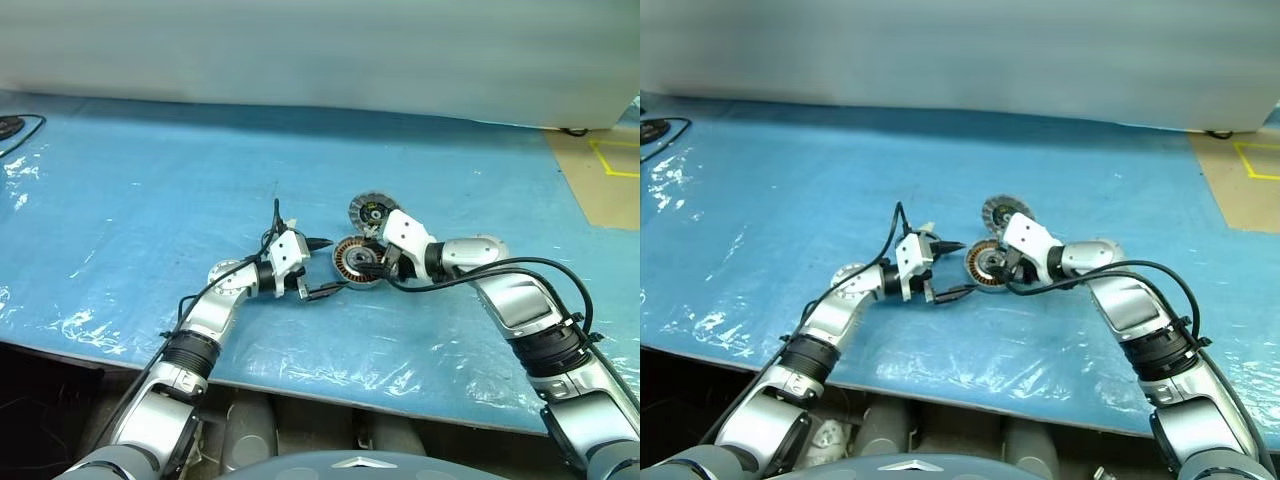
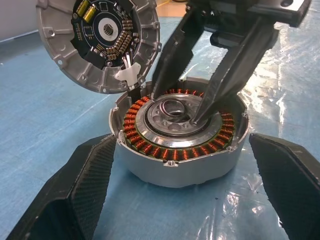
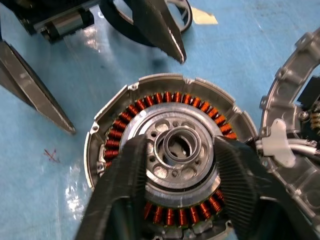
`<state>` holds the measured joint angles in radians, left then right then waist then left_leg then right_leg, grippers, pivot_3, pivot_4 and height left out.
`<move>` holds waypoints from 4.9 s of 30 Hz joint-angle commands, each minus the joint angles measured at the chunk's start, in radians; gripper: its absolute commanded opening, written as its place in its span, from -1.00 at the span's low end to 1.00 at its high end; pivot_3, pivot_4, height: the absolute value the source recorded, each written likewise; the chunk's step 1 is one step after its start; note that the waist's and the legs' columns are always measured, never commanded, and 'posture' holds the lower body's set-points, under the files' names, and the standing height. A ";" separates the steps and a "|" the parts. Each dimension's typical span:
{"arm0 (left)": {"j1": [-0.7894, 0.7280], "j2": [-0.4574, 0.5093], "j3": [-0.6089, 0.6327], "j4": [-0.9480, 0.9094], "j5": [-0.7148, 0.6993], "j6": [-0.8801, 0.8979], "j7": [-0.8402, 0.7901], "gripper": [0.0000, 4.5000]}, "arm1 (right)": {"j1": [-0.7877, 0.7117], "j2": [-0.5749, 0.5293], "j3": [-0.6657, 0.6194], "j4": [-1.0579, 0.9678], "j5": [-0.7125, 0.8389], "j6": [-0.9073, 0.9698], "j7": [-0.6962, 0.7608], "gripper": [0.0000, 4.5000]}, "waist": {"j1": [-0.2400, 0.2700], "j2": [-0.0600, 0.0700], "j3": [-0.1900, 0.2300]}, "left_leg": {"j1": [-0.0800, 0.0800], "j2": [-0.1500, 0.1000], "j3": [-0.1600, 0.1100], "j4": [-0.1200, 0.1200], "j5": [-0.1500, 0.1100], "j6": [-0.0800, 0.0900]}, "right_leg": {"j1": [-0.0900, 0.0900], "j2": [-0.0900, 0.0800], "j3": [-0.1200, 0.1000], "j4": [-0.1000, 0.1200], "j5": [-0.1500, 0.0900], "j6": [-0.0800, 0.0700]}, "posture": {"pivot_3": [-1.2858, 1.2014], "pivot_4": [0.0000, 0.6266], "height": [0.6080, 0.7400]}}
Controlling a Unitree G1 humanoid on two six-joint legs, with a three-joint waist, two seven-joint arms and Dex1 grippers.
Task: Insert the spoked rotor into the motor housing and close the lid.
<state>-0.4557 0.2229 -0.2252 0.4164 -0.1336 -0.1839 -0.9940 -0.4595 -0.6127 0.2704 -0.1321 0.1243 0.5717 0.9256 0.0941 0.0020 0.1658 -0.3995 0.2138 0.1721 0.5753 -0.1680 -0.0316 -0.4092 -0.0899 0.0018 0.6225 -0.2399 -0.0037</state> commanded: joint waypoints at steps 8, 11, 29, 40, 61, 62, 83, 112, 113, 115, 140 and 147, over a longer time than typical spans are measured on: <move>-0.014 0.001 0.001 -0.003 -0.003 -0.008 -0.001 1.00 | -0.037 0.044 -0.118 -0.031 0.131 0.034 -0.004 0.09 | 0.001 0.000 0.000 | 0.000 0.000 0.000 0.001 0.000 0.000 | 0.000 0.000 0.000 0.000 0.000 0.000 | 0.03 -0.52 1.00; -0.017 0.001 0.000 0.002 -0.002 -0.009 -0.002 1.00 | -0.026 0.045 -0.100 -0.037 0.113 0.021 -0.015 -0.38 | 0.001 0.000 0.000 | 0.000 0.000 0.000 0.001 0.000 0.000 | 0.000 0.000 0.000 0.000 0.000 0.000 | 0.03 -0.52 1.00; -0.013 -0.003 0.005 -0.009 -0.014 -0.016 -0.010 1.00 | 0.021 0.039 -0.056 0.043 0.038 -0.032 -0.048 -0.99 | 0.001 0.000 0.000 | 0.000 0.000 0.000 0.001 0.000 0.000 | 0.000 0.000 0.000 0.000 0.000 0.000 | 0.03 -0.52 1.00; 0.009 0.018 0.028 -0.034 -0.029 -0.025 0.000 1.00 | 0.037 0.047 -0.057 0.046 0.031 -0.039 -0.049 -0.99 | 0.000 0.000 0.000 | 0.000 0.000 0.000 0.001 0.000 0.000 | 0.000 0.000 0.000 0.000 0.000 0.000 | 0.03 -0.52 1.00; 0.010 0.023 0.043 -0.043 -0.038 -0.023 0.008 1.00 | 0.068 0.006 0.015 0.071 -0.026 0.062 -0.073 -0.99 | 0.002 0.000 0.000 | 0.005 0.000 0.000 0.000 0.000 0.000 | 0.005 0.000 0.000 -0.001 0.000 0.000 | 0.03 -0.52 1.00; 0.009 0.022 0.042 -0.042 -0.038 -0.023 0.008 1.00 | 0.072 0.003 0.019 0.065 -0.025 0.069 -0.071 -0.99 | 0.003 0.000 0.000 | 0.005 0.000 0.000 0.000 0.000 0.000 | 0.006 0.000 0.000 -0.001 0.000 0.000 | 0.03 -0.52 1.00; -0.006 0.017 0.056 -0.035 -0.041 -0.031 0.013 1.00 | 0.068 0.024 -0.036 0.029 0.049 -0.017 -0.027 -0.99 | 0.000 -0.001 -0.001 | 0.004 0.000 0.001 -0.003 0.000 0.000 | 0.004 0.000 0.000 -0.002 0.000 0.000 | 0.03 -0.52 1.00; -0.186 0.159 0.152 -0.053 -0.150 0.234 -0.064 1.00 | 0.066 -0.005 -0.089 -0.085 0.169 -0.010 0.058 -0.99 | 0.001 -0.001 -0.001 | 0.002 -0.001 0.001 -0.003 0.000 0.000 | 0.002 0.000 0.000 -0.003 0.000 0.000 | 0.03 -0.52 1.00; -0.204 0.174 0.155 -0.037 -0.150 0.240 -0.082 1.00 | 0.068 -0.004 -0.089 -0.090 0.169 -0.010 0.056 -0.99 | 0.001 -0.001 -0.001 | 0.002 -0.001 0.001 -0.003 0.000 0.000 | 0.001 0.000 0.000 -0.002 0.000 0.000 | 0.03 -0.52 1.00; -0.229 0.203 0.151 -0.002 -0.141 0.245 -0.120 1.00 | 0.071 -0.001 -0.086 -0.095 0.166 -0.010 0.051 -0.99 | 0.001 -0.001 -0.001 | 0.002 -0.001 0.001 -0.003 0.000 0.000 | 0.001 0.000 0.000 -0.002 0.000 0.000 | 0.03 -0.52 1.00; -0.449 0.256 0.048 0.365 0.054 0.224 -0.326 0.08 | 0.114 0.017 -0.082 -0.117 0.146 -0.019 -0.025 -1.00 | 0.004 -0.001 0.000 | 0.000 -0.001 0.000 -0.003 0.000 -0.001 | 0.000 0.000 -0.001 -0.003 0.000 0.000 | 0.03 -0.52 1.00; -0.434 0.259 0.029 0.370 0.083 0.246 -0.339 0.08 | 0.125 0.016 -0.076 -0.115 0.137 -0.025 -0.033 -1.00 | 0.004 -0.001 0.000 | 0.000 -0.001 0.000 -0.003 0.000 -0.001 | 0.000 0.000 -0.001 -0.003 0.000 0.000 | 0.03 -0.52 1.00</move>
<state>-0.8841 0.4722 -0.1998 0.7973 -0.0536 0.0561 -1.3258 -0.3343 -0.5978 0.2001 -0.2063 0.2573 0.5668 0.8931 0.0983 0.0010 0.1655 -0.3998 0.2128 0.1721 0.5721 -0.1678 -0.0324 -0.4088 -0.0902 0.0008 0.6199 -0.2400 -0.0038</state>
